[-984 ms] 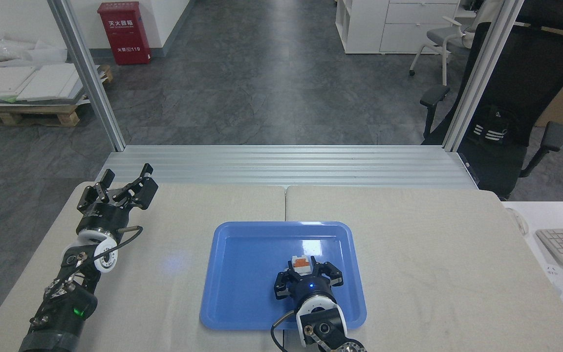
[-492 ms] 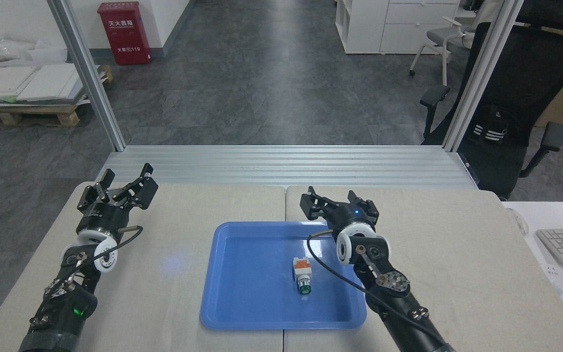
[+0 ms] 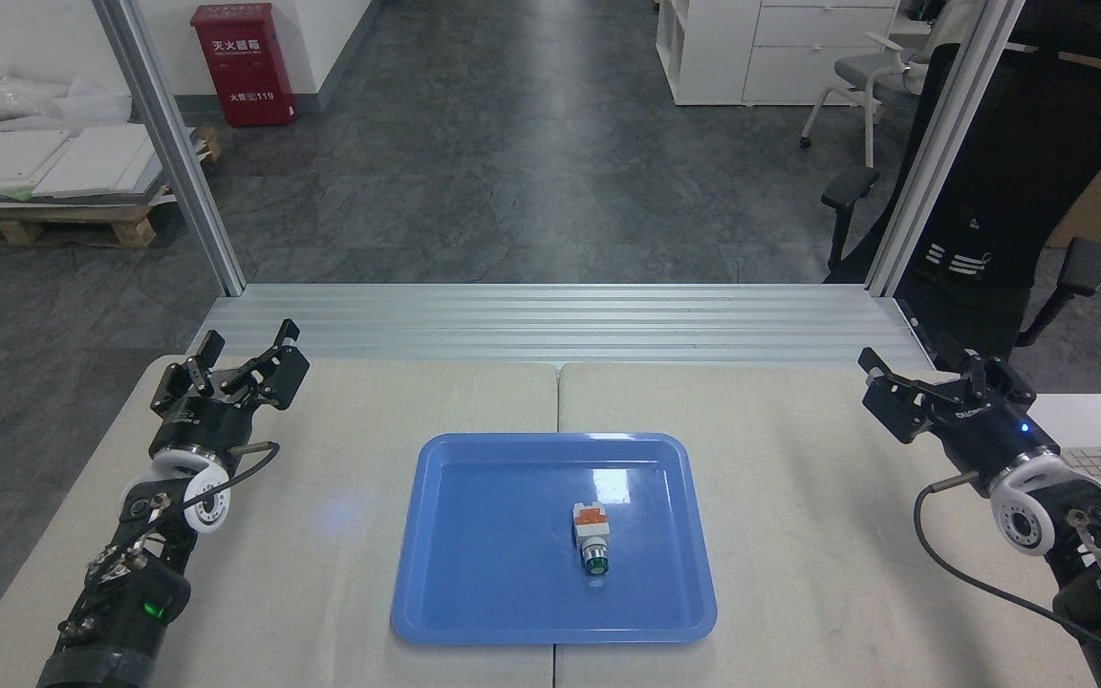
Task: Pick up switch part and place in tray
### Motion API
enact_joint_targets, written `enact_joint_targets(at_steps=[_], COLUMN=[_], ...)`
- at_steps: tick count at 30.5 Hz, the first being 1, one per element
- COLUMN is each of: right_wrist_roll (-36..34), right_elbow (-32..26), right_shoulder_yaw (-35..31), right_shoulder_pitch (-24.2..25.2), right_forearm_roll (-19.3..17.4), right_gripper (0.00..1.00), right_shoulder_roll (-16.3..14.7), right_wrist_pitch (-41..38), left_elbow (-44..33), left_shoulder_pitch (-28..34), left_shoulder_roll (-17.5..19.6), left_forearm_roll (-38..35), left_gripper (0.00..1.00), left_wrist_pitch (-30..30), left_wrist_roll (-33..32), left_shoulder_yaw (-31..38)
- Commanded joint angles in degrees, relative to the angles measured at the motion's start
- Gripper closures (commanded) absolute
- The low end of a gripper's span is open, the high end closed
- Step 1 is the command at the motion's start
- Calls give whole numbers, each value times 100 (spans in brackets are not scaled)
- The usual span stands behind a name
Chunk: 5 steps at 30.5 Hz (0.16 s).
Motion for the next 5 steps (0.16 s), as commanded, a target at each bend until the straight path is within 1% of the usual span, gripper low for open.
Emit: enact_joint_targets(at_steps=[1,3,5], right_wrist_roll=[-45,-54,-54], right_elbow=[39,13,-75], right_shoulder_yaw=[-38,-55,-55], right_shoulder_pitch=[236,236,254], right_forearm_roll=[-111,-128,-347], right_gripper=[1,1,1], right_shoulder_roll=[17,87,78], right_wrist_pitch=[163,154,119], left_elbow=[0,0,0], left_shoulder_pitch=[-1,-1,-1], left_shoulder_roll=[0,0,0], left_forearm_roll=[0,0,0], left_gripper=[0,0,0], left_wrist_pitch=[11,2,2], left_wrist_roll=[-2,-2,-2], left_shoulder_yaw=[0,0,0])
